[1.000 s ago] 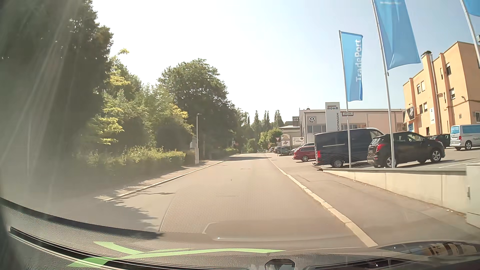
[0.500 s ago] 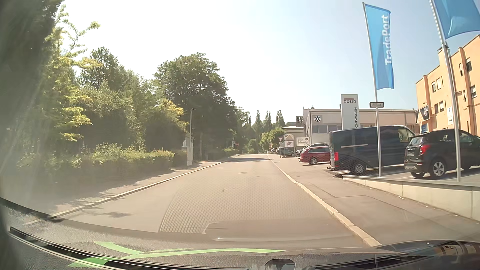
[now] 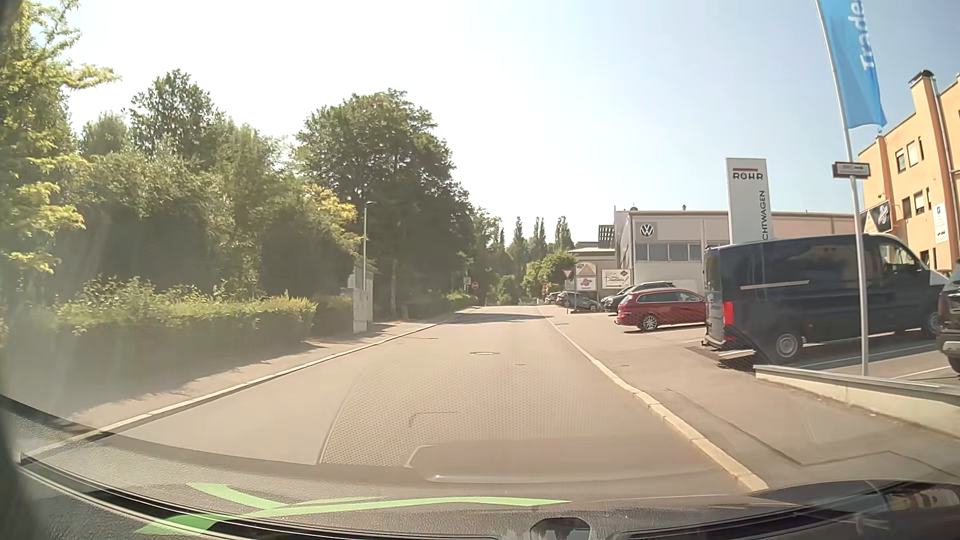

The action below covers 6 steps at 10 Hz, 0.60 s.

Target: Follow the waypoints while adhering to traffic rules and regulations

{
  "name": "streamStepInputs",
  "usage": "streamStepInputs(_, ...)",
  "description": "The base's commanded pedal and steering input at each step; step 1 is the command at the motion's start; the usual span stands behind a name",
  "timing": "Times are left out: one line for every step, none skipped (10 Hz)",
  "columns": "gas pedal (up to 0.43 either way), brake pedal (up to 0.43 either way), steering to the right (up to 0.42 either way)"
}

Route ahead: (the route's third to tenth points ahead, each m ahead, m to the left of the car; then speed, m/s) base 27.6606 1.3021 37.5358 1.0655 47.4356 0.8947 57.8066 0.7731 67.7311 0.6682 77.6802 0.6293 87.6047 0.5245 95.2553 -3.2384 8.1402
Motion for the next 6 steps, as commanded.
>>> streamStepInputs(0.157,0.000,-0.008)
streamStepInputs(0.157,0.000,-0.008)
streamStepInputs(0.157,0.000,-0.008)
streamStepInputs(0.157,0.000,-0.008)
streamStepInputs(0.157,0.000,-0.008)
streamStepInputs(0.157,0.000,-0.008)
